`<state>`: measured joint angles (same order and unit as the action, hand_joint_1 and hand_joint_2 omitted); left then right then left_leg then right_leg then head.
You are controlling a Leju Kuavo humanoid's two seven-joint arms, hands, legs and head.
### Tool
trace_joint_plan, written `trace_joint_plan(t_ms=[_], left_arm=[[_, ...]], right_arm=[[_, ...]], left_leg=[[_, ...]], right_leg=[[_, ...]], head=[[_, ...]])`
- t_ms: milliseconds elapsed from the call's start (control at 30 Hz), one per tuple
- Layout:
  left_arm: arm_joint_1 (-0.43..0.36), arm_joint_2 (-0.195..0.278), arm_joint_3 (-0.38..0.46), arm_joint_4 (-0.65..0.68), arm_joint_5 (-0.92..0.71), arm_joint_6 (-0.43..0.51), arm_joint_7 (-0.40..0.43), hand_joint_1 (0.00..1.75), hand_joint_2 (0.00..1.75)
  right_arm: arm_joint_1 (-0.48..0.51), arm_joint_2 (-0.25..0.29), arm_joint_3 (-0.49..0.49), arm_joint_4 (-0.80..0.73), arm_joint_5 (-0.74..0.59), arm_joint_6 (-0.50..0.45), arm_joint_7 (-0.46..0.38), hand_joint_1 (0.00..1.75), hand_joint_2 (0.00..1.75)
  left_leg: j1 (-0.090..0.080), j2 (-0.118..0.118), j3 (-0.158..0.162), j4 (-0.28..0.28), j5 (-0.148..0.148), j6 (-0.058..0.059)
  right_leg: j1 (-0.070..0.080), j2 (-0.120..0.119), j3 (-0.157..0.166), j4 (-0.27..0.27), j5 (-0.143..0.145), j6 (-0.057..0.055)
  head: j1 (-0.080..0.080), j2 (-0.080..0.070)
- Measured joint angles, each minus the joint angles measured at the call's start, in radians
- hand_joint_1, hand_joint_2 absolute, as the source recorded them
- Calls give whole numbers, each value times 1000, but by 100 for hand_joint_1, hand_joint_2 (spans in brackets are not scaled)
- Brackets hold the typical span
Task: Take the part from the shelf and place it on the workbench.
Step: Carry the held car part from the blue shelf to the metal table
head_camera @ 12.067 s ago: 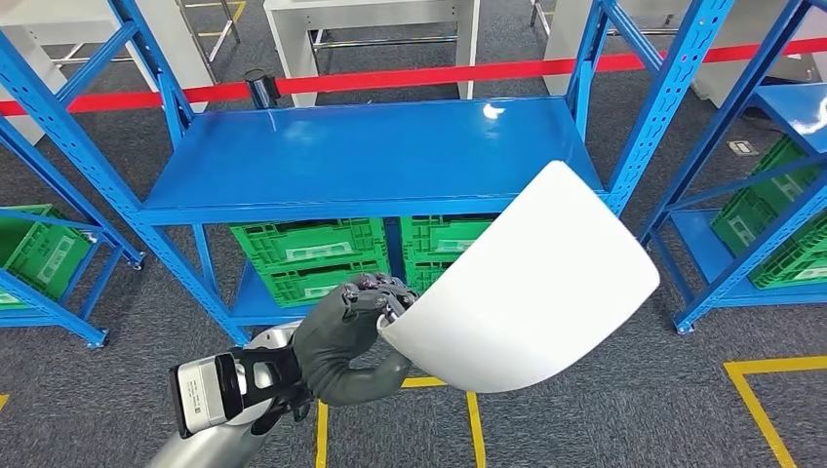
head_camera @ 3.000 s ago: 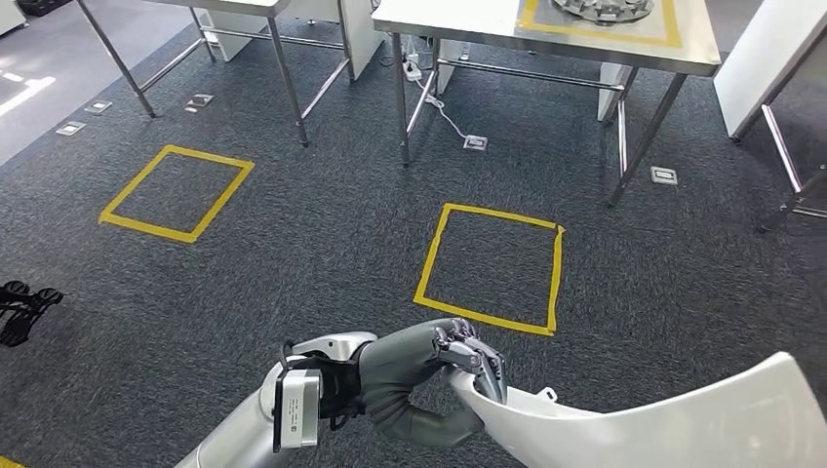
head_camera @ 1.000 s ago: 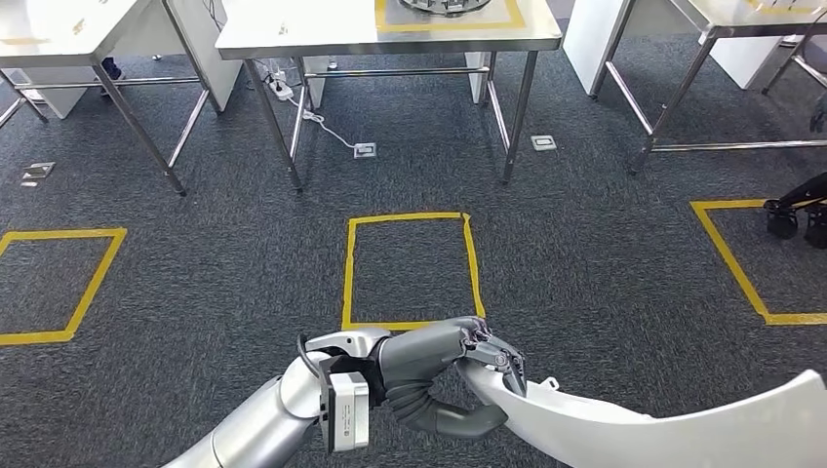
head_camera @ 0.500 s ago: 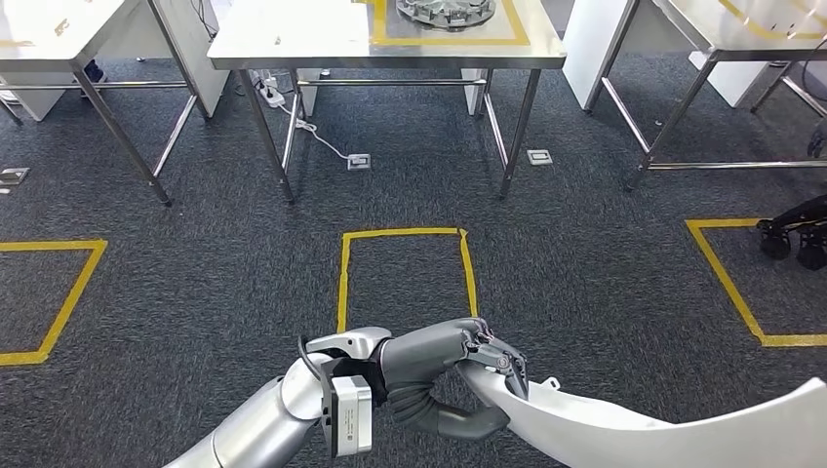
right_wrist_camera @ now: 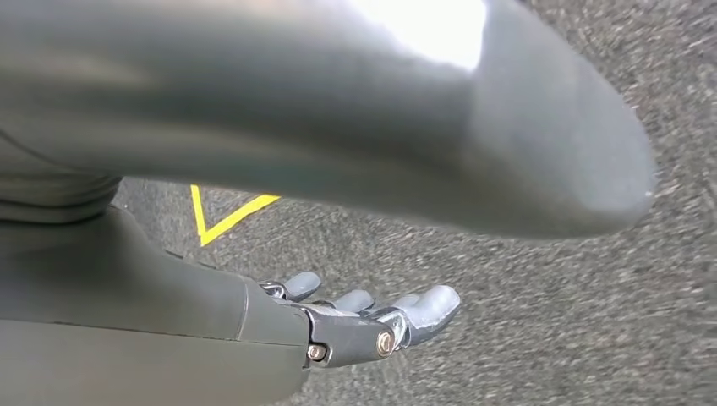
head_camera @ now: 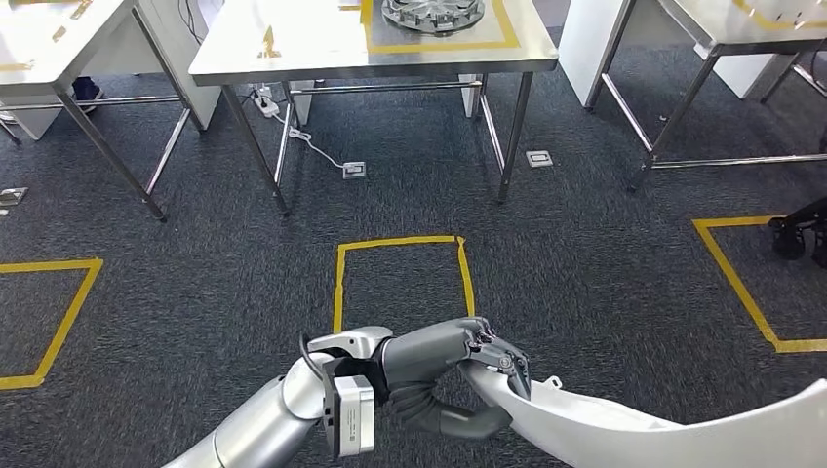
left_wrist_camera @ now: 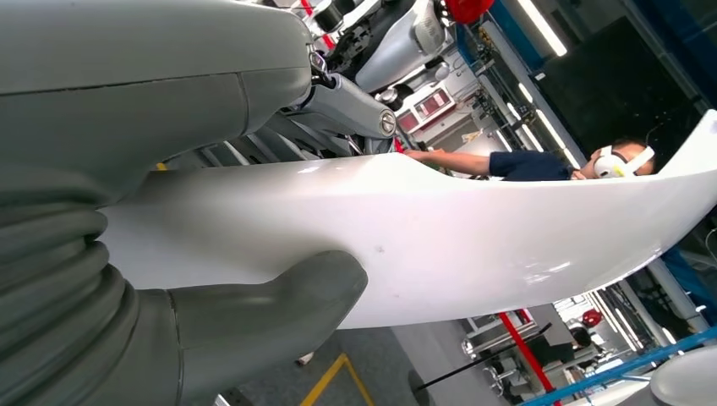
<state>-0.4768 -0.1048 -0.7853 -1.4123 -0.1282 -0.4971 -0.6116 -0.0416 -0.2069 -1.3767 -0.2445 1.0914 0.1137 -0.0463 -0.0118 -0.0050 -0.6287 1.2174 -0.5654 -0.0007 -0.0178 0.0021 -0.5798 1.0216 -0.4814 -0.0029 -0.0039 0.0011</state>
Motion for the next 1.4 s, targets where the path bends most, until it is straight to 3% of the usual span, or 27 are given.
trace_joint_plan(t_ms=[67,100,133,200,267,400,467,567,600,633,700,767,833,933,1000,1067,1100,1133,1167,1233,1267,1300,1400], left_arm=[[2,2,0,4,0,0,0,175,175],[2,3,0,5,0,0,1,175,175],[2,3,-1,6,0,0,1,175,175],[1,4,-1,7,0,1,1,175,175],[0,6,-1,11,1,1,1,175,175],[-7,4,-2,15,4,1,1,175,175],[-12,0,-3,15,5,1,1,175,175],[-14,-2,-3,20,6,1,2,175,175],[-13,-2,-3,21,6,1,2,175,175],[-13,-2,-3,22,6,1,2,175,175],[-13,-2,-3,22,6,1,2,175,175],[-14,-2,-3,20,6,1,3,175,175],[-14,-2,-3,18,6,2,3,175,175],[-15,-1,-4,13,6,3,3,175,175],[-14,0,-5,11,7,3,3,175,175],[-13,5,-6,11,8,3,3,175,175],[-12,7,-6,12,8,3,4,175,175],[-12,9,-6,12,8,4,4,175,175],[-12,10,-6,12,8,4,4,175,175],[-13,11,-7,12,8,4,4,175,175],[-13,11,-7,12,8,4,4,175,175],[-14,11,-8,12,8,5,4,175,175],[-14,11,-8,11,8,5,5,175,175]], right_arm=[[1,0,0,0,0,0,1,0,0],[1,0,0,0,0,0,1,0,0],[1,0,0,0,0,0,1,0,0],[0,1,0,0,1,0,0,0,0],[-1,3,0,1,2,1,-2,0,0],[-8,3,0,1,5,4,-2,0,0],[-11,2,0,1,6,4,-2,0,0],[-10,2,0,1,6,4,-1,0,0],[-9,2,0,1,6,4,0,0,0],[-9,2,0,2,7,4,0,0,0],[-9,2,0,2,8,5,-2,0,0],[-10,2,0,2,10,5,-4,0,0],[-9,3,0,2,11,6,-5,0,0],[-9,3,0,2,12,6,-7,0,0],[-9,4,0,2,13,7,-7,0,0],[-9,4,0,2,13,7,-7,0,0],[-9,5,0,2,14,8,-7,0,0],[-9,5,0,2,15,8,-6,0,0],[-9,5,0,2,15,9,-6,0,0],[-9,5,0,2,15,10,-6,0,0],[-9,5,0,2,15,10,-6,0,0],[-10,5,0,2,15,11,-6,0,0],[-11,6,0,2,16,12,-6,0,0]], left_leg=[[2,0,-74,87,-39,-4],[2,0,-91,89,-37,-3],[2,0,-91,57,-14,0],[-1,0,-60,-70,83,13],[-6,-2,-34,-158,139,24],[-8,-3,-13,-179,146,37],[-3,-2,2,-191,141,46],[-3,-2,14,-193,126,54],[-3,-2,19,-191,119,54],[-3,-3,26,-189,113,53],[-2,-3,42,-186,98,48],[-6,-4,52,-183,85,38],[-8,-6,56,-184,78,26],[-7,-4,53,-166,60,9],[-2,-3,8,-70,12,-2],[2,-2,-64,61,-37,-8],[4,-2,-88,97,-40,-9],[5,-2,-94,95,-23,-8],[5,-2,-81,55,12,-6],[4,-1,-23,-83,86,2],[3,-1,1,-137,107,6],[2,-1,15,-167,113,11],[-1,-3,24,-183,108,28]], right_leg=[[0,1,20,0,-18,-1],[0,2,32,0,-27,-1],[1,3,45,0,-37,0],[3,4,71,0,-56,3],[4,7,85,1,-73,12],[0,7,98,2,-96,38],[-2,4,66,65,-123,48],[-3,2,-63,245,-167,62],[-4,2,-93,268,-154,64],[-6,2,-103,253,-121,65],[-8,1,-73,135,-27,65],[-5,0,-35,33,20,56],[1,1,-25,11,17,40],[-4,1,-18,6,15,19],[-7,0,-10,3,12,8],[-6,-1,-5,3,7,4],[-6,0,-2,3,4,4],[-6,0,3,4,0,5],[-6,1,8,4,-4,7],[-5,3,21,5,-14,13],[-3,3,24,6,-19,18],[-2,3,26,6,-23,24],[-5,2,33,0,-31,44]], head=[[-1,0],[-2,0],[-3,0],[-4,0],[-5,0],[-6,0],[-4,0],[0,0],[0,0],[1,0],[2,0],[3,0],[3,0],[1,0],[-3,0],[-5,0],[-5,0],[-6,0],[-6,0],[-7,0],[-8,0],[-8,0],[-8,0]])
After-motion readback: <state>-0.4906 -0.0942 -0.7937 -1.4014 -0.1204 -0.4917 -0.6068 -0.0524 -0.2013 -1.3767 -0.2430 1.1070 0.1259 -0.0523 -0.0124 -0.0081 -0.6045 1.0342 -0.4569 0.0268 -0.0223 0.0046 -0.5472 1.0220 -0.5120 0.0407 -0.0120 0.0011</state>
